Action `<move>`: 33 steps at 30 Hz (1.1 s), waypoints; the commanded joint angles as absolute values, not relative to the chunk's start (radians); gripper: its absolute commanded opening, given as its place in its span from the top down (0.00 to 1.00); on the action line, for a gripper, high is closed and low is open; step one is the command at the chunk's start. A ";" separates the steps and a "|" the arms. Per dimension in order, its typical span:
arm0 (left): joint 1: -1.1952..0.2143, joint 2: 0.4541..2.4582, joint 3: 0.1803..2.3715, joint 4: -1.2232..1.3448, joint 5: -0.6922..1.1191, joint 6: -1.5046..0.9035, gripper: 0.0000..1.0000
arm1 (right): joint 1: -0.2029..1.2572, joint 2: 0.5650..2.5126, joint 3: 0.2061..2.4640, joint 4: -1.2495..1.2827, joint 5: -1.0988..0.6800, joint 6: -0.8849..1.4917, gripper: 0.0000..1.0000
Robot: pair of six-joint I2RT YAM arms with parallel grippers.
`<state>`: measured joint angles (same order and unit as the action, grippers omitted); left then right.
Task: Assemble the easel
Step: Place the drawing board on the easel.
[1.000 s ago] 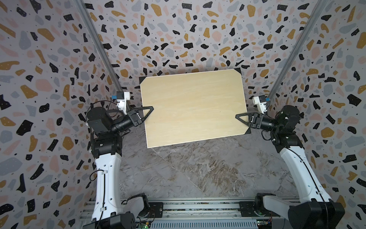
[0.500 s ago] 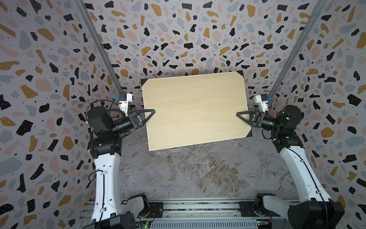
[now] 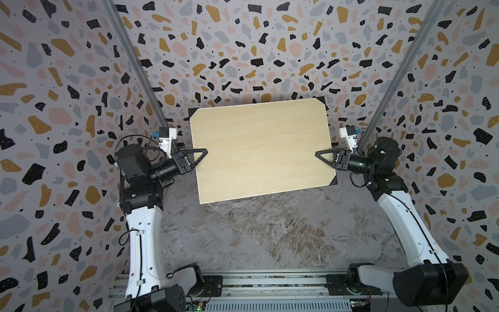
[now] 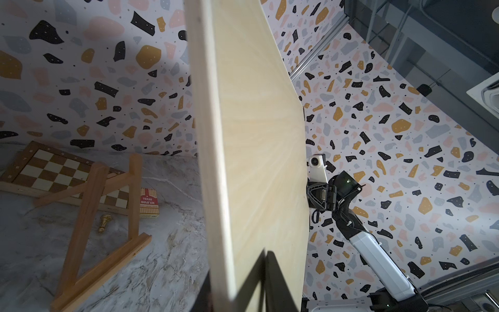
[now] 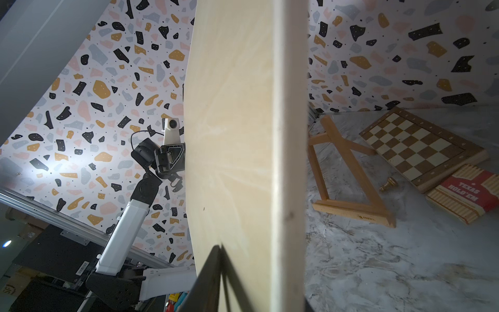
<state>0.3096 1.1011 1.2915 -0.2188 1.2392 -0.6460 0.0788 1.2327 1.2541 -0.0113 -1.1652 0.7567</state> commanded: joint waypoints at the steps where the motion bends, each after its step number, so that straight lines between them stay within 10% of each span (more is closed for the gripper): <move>1: 0.287 1.059 1.306 -0.073 1.115 -0.490 1.00 | 0.133 1.202 1.301 0.015 -1.136 0.615 0.83; 33: 0.222 1.063 1.041 0.284 0.792 -0.190 1.00 | 0.326 1.558 1.323 0.290 -0.944 0.097 0.92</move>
<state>0.3046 1.0847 1.0233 0.0154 0.9142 -0.4114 0.1886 1.5703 1.2549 0.1841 -1.0946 0.4702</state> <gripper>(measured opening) 0.256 0.325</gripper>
